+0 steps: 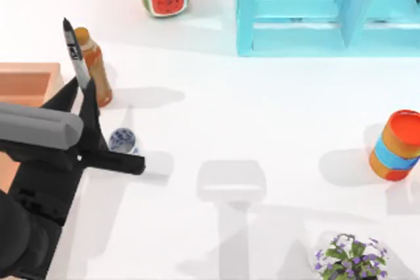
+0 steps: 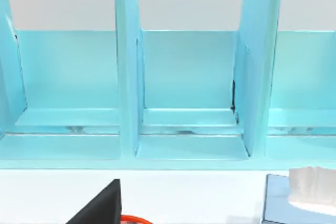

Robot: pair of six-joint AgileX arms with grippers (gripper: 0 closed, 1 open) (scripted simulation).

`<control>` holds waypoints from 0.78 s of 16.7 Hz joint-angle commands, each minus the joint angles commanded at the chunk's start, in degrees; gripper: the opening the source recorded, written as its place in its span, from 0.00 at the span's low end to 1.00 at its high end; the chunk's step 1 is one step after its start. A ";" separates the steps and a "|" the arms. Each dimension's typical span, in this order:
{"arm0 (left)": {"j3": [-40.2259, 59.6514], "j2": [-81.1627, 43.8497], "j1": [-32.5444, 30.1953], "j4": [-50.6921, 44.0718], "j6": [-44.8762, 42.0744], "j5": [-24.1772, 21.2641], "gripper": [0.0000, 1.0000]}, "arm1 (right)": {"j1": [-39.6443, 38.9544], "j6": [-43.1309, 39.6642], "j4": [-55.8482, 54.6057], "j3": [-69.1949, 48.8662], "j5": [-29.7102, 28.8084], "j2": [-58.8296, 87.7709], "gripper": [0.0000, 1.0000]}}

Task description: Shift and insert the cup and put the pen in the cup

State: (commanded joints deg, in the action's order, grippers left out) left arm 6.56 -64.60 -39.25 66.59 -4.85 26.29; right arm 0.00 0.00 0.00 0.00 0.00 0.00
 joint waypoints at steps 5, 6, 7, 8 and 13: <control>2.33 -6.30 2.25 5.24 0.32 -1.97 0.00 | 0.00 0.00 0.00 0.00 0.00 0.00 1.00; 2.83 -9.27 2.56 6.48 0.42 -2.75 0.00 | 0.00 0.00 0.00 0.00 0.00 0.00 1.00; 3.34 -12.26 2.83 7.62 0.52 -3.40 0.00 | 0.00 0.00 0.00 0.00 0.00 0.00 1.00; 3.85 -14.70 3.35 8.97 0.60 -3.97 0.00 | 0.00 0.00 0.00 0.00 0.00 0.00 1.00; 5.83 -18.75 5.74 12.71 0.92 -5.84 0.00 | 0.00 0.00 0.00 0.00 0.00 0.00 1.00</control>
State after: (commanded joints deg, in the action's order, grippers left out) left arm 12.39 -83.35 -33.51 79.31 -3.93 20.45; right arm 0.00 0.00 0.00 0.00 0.00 0.00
